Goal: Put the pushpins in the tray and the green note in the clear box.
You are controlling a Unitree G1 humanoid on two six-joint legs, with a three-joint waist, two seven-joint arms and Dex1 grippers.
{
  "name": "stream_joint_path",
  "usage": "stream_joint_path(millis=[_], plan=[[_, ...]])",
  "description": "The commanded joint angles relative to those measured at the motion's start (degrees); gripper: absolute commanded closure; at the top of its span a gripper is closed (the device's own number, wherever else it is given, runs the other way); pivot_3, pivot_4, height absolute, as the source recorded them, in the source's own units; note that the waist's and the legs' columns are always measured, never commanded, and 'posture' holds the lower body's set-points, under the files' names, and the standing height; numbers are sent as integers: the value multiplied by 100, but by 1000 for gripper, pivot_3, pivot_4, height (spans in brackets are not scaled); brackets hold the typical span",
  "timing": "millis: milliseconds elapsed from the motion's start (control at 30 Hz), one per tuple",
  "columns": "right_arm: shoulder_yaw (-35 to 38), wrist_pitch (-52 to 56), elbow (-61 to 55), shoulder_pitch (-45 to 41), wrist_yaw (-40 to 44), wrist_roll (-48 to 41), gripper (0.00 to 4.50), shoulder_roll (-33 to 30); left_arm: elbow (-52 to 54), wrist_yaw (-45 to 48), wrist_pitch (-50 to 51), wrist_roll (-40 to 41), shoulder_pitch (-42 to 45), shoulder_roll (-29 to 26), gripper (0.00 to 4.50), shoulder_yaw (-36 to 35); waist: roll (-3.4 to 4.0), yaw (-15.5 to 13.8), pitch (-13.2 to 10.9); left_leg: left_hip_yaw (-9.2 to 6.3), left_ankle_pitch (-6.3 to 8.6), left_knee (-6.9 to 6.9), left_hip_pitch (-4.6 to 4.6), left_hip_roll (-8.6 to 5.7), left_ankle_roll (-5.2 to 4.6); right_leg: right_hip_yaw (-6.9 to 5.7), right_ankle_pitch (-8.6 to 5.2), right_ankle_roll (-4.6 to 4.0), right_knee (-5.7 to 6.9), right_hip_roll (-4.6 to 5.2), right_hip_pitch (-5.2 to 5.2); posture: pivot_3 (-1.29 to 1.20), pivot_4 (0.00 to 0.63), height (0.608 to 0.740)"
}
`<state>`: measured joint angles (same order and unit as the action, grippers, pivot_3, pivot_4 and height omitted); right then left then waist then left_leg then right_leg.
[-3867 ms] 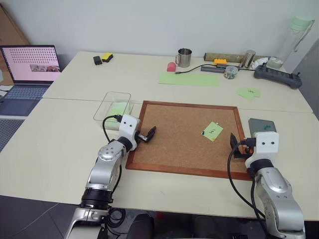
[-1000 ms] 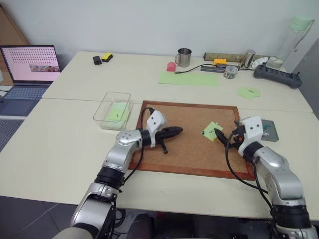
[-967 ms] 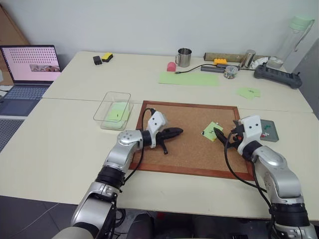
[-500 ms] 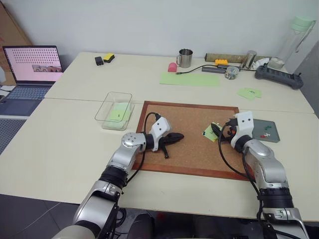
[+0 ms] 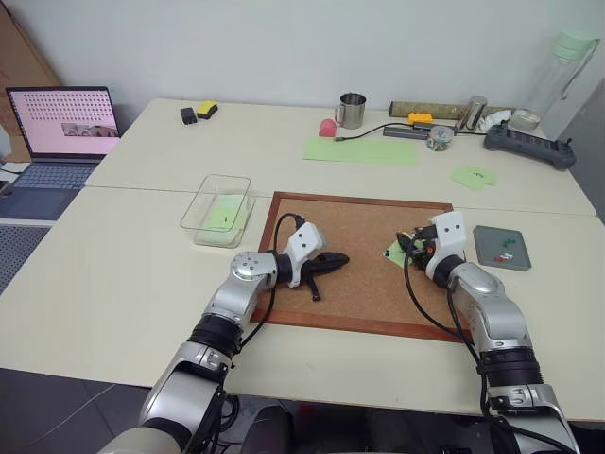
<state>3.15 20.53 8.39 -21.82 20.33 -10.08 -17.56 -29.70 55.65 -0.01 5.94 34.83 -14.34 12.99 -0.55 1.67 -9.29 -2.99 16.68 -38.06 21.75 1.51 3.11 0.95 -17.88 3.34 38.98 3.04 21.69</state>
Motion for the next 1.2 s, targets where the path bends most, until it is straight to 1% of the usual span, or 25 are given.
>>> stream_joint_path(millis=[33, 200, 233, 267, 533, 667, 1200], plan=[[-2, -149, -85, -83, 39, 46, 3267, -17, -51, -38, 106, -81, -90, -12, 4500, 23, 0, 0, 0, 0, 0, 0, 0, 0, 0, 0, 0, 0, 0, 0, 0, 0, 150, 740], [19, -137, -134, -65, 22, 45, 4280, 8, 10, -18, 164, -75, -117, -21, 4500, 36, 1, 5, 0, 0, 0, 0, 0, 0, 0, 0, 0, 0, 0, 0, 0, 0, 150, 740], [30, -140, -162, -56, 13, 35, 4438, 16, 11, -6, 174, -72, -116, -22, 4500, 40, 1, 6, 1, 0, 0, 0, 0, 0, 0, 0, 0, 0, 0, 0, 0, 0, 150, 740], [42, -143, -191, -47, 6, 22, 4474, 24, 10, 0, 181, -71, -114, -24, 4500, 42, 1, 7, 1, 0, 0, 1, -1, 0, 0, 0, 0, 0, 0, 0, 0, 0, 150, 740], [190, -286, -721, -11, 44, -198, 4474, 105, 30, 71, 296, -64, -118, -35, 4500, 79, 2, 10, 1, 0, 0, 2, 0, 0, 0, 0, 0, 0, 0, 0, 1, 0, 150, 740], [216, -129, -1055, 61, 136, -318, 4474, 99, 151, 146, 435, -55, -186, -40, 4500, 133, 3, 12, 0, 0, 0, 2, 0, 0, 0, 1, 0, 0, 0, -1, 3, 0, 150, 740], [224, -19, -1779, 397, 194, -347, 4474, -113, 257, 218, 600, -46, -193, -20, 4500, 149, 3, 13, 1, 0, 0, 4, 0, 1, 0, 1, 0, 0, -2, -1, 2, 0, 150, 740]])
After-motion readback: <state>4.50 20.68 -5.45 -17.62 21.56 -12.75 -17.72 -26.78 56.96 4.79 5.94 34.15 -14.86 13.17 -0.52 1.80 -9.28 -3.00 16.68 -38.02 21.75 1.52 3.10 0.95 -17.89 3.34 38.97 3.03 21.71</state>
